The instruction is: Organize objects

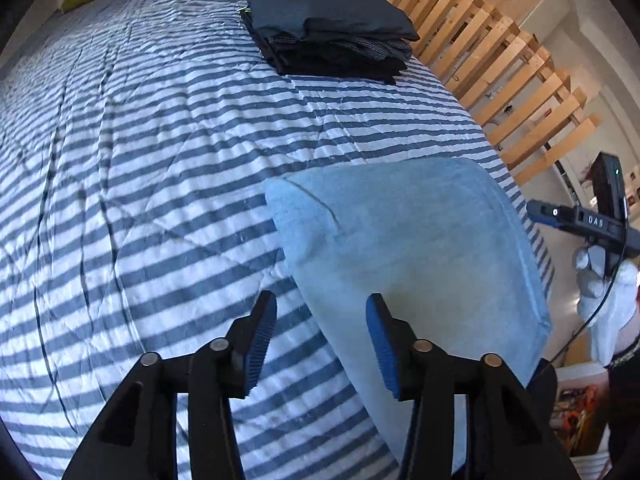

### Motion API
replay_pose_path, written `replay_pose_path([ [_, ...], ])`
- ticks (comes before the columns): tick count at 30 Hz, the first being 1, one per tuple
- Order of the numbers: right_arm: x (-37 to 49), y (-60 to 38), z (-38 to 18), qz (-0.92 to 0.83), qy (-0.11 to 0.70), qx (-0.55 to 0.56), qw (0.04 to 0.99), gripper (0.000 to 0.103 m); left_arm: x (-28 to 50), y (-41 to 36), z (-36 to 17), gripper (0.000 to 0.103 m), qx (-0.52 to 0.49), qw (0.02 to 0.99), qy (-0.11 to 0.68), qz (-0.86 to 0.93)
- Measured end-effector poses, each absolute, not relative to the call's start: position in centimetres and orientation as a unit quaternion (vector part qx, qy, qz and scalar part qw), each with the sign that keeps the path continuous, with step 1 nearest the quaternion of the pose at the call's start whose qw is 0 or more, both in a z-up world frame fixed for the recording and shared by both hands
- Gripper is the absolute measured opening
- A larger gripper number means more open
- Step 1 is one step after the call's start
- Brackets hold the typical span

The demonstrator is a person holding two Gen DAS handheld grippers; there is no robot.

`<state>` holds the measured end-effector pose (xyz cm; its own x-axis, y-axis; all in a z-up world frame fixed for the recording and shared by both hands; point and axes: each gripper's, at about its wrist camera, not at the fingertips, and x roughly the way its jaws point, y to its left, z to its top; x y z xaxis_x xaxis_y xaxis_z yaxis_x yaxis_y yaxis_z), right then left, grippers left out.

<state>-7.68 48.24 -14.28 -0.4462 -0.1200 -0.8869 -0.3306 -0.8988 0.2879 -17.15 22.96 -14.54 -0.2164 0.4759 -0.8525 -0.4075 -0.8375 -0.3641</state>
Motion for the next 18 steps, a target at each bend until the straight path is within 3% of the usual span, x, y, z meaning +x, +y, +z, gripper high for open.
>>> replay_pose_path([
  [6, -3.3, 47.9, -15.9, 0.800, 0.284, -0.529, 0.002, 0.072, -14.7, 23.4, -15.3, 0.070, -0.588, 0.313, -0.058, 0.744],
  [11, -4.3, 45.9, -18.1, 0.796, 0.222, -0.563, 0.007, 0.073, -14.8, 25.0, -17.0, 0.070, -0.605, 0.298, -0.043, 0.738],
  [16, -5.4, 45.9, -19.3, 0.804, 0.229, -0.549, -0.011, 0.090, -15.5, 26.0, -17.9, 0.070, -0.602, 0.298, -0.052, 0.739],
  [18, -5.8, 45.4, -19.3, 0.807, 0.217, -0.548, -0.024, 0.087, -15.5, 26.6, -17.8, 0.055, -0.599, 0.304, -0.052, 0.739],
])
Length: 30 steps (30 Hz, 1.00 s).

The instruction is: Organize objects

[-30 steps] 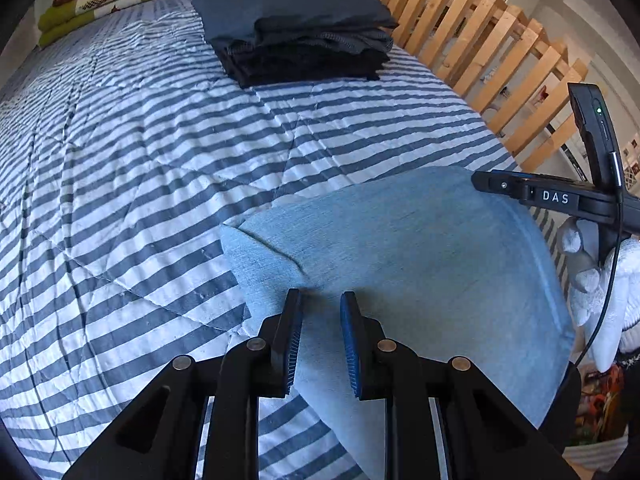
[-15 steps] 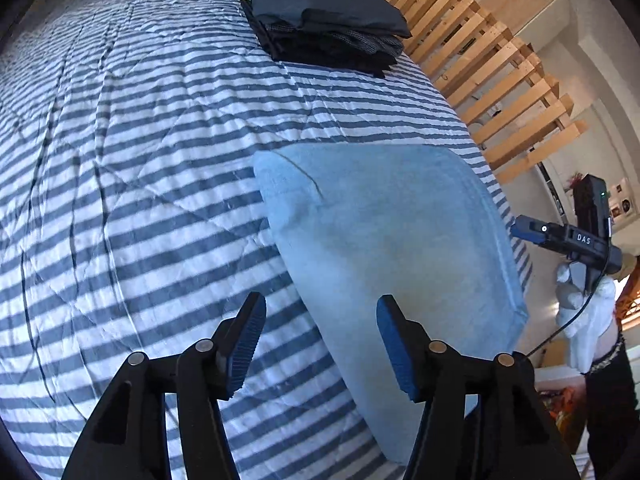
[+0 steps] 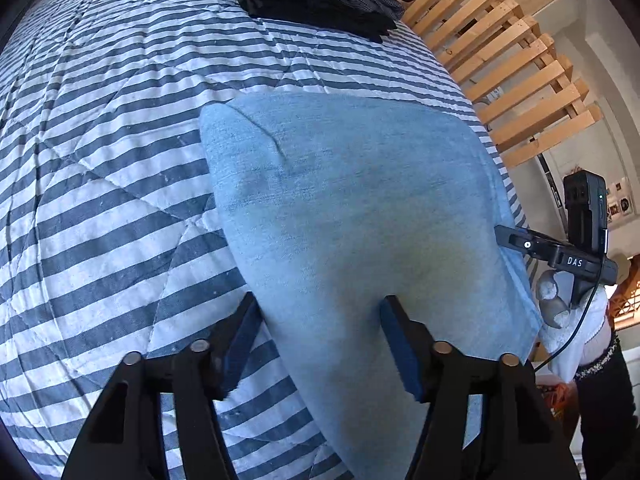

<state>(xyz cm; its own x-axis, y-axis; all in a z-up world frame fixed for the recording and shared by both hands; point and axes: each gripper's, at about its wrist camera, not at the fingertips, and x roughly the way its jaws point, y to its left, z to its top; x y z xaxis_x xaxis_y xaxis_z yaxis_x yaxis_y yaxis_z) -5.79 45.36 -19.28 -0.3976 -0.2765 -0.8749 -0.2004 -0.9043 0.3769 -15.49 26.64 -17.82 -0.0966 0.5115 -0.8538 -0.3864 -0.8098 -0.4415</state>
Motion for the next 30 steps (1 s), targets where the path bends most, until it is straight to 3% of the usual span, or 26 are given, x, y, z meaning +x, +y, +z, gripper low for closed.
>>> replay_pose_path([
  [2, -6.1, 44.7, -19.2, -0.807, -0.209, 0.550, 0.045, 0.062, -15.2, 27.1, -17.5, 0.048, -0.592, 0.296, -0.046, 0.748],
  [3, -6.3, 44.3, -19.2, -0.802, -0.217, 0.554, 0.060, 0.044, -15.2, 27.4, -17.3, 0.042, -0.588, 0.293, -0.041, 0.752],
  [5, -6.5, 43.8, -19.1, -0.800, -0.217, 0.557, 0.054, 0.041, -14.8, 27.9, -16.8, 0.035, -0.581, 0.288, -0.030, 0.761],
  [9, -6.1, 43.5, -18.3, -0.808, -0.204, 0.552, 0.034, 0.020, -14.6, 28.1, -15.4, 0.024, -0.568, 0.290, -0.033, 0.770],
  [21, -6.3, 39.2, -12.3, -0.841, -0.109, 0.530, -0.013, 0.017, -12.5, 25.2, -10.2, 0.019, -0.516, 0.305, -0.034, 0.800],
  [30, -13.0, 28.8, -7.4, -0.855, 0.027, 0.512, 0.073, 0.017, -8.1, 13.9, -6.0, 0.018, -0.477, 0.225, -0.120, 0.841],
])
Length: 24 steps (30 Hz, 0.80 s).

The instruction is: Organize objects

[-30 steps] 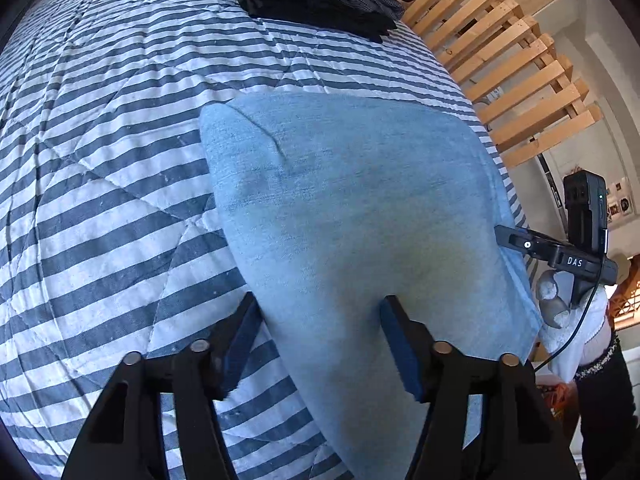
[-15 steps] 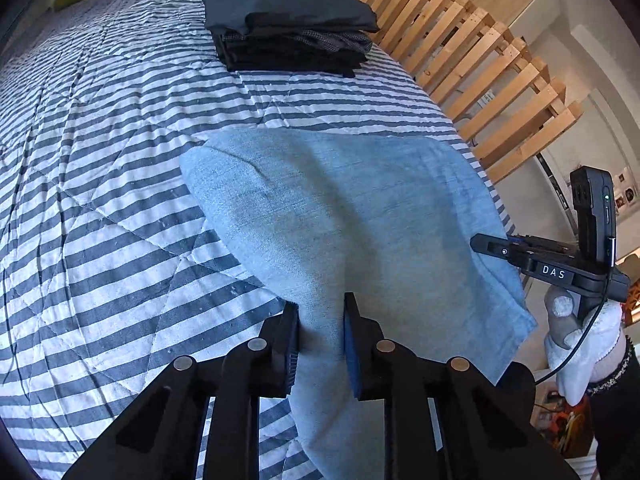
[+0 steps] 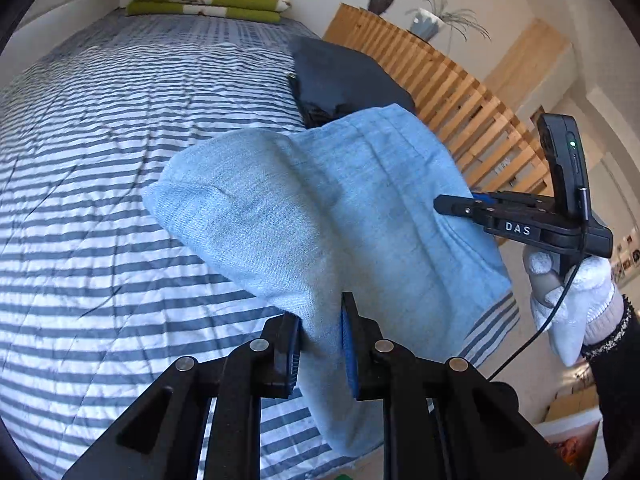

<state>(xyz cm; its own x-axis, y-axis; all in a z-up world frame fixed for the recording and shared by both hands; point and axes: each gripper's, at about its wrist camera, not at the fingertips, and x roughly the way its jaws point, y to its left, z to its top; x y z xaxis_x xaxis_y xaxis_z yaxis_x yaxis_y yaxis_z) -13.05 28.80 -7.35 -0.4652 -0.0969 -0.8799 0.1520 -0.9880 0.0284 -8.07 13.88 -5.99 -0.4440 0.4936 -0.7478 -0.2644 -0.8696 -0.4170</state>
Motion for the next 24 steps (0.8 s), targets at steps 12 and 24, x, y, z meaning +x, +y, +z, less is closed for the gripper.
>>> replay_pose_path([
  [12, -23.7, 4.4, -9.6, -0.801, 0.202, 0.491, 0.275, 0.020, -2.0, 5.1, -9.9, 0.042, -0.541, 0.151, -0.158, 0.812],
  [24, -16.1, 15.1, -9.5, -0.819, -0.038, 0.542, 0.184, 0.048, -2.2, -4.5, -5.8, 0.052, -0.488, 0.124, -0.062, 0.862],
])
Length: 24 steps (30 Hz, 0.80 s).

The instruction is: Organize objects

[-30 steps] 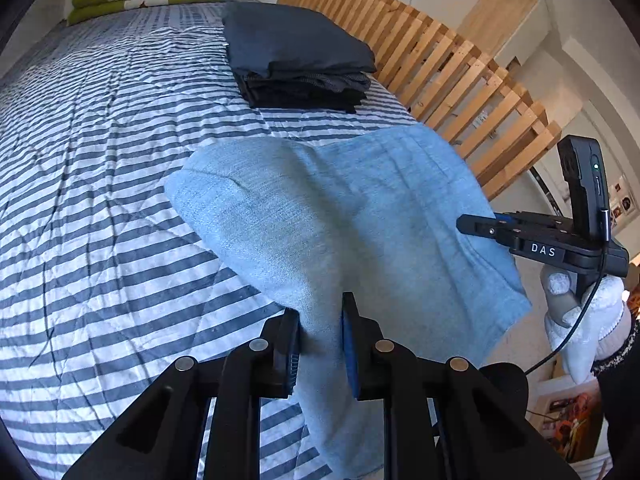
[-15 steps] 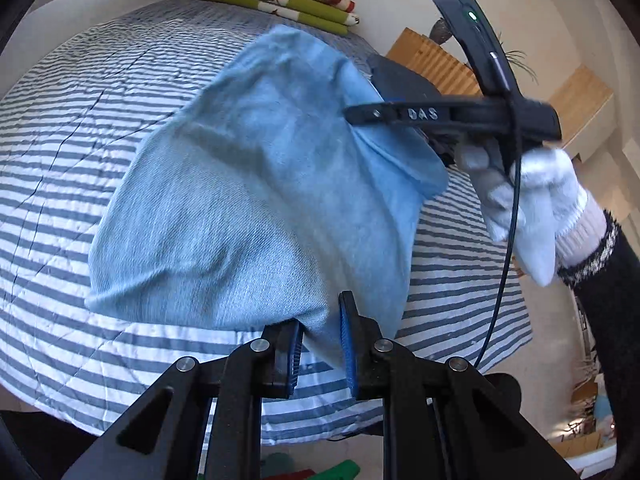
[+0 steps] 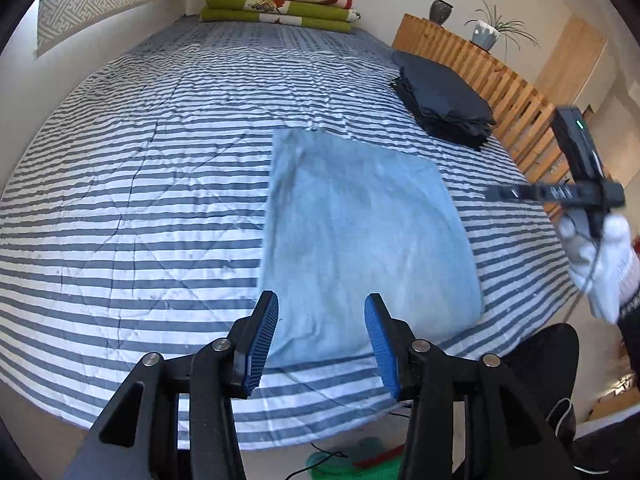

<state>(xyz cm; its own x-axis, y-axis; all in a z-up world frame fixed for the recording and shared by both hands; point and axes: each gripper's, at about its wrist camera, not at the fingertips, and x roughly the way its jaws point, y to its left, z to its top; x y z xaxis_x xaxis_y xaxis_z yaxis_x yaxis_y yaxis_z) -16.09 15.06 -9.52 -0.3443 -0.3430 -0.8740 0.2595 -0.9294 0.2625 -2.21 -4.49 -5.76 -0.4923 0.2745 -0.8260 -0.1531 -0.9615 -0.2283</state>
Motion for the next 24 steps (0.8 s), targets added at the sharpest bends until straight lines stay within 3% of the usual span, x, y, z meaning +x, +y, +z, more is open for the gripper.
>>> replay_pose_path([
  [8, -6.7, 14.7, -16.3, -0.771, -0.109, 0.606, 0.165, 0.048, -5.7, -5.3, -13.7, 0.053, -0.578, 0.143, -0.104, 0.797],
  [12, -5.5, 13.3, -18.0, -0.766, -0.115, 0.614, 0.156, 0.050, -5.9, -5.4, -15.0, 0.066, -0.585, 0.147, -0.119, 0.789],
  [16, -5.6, 12.6, -19.4, -0.768, -0.120, 0.611, 0.151, 0.055, -6.3, -5.1, -16.1, 0.067, -0.592, 0.153, -0.129, 0.781],
  [17, -5.7, 12.7, -19.3, -0.771, -0.130, 0.604, 0.152, 0.055, -6.3, -4.9, -16.1, 0.064, -0.590, 0.156, -0.123, 0.783],
  [20, -6.2, 12.2, -19.3, -0.766, -0.140, 0.607, 0.155, 0.046, -6.1, -4.1, -16.2, 0.045, -0.582, 0.155, -0.108, 0.791],
  [24, -6.5, 12.0, -19.1, -0.764, -0.138, 0.609, 0.160, 0.027, -5.4, -3.5, -15.1, 0.026, -0.574, 0.147, -0.092, 0.800],
])
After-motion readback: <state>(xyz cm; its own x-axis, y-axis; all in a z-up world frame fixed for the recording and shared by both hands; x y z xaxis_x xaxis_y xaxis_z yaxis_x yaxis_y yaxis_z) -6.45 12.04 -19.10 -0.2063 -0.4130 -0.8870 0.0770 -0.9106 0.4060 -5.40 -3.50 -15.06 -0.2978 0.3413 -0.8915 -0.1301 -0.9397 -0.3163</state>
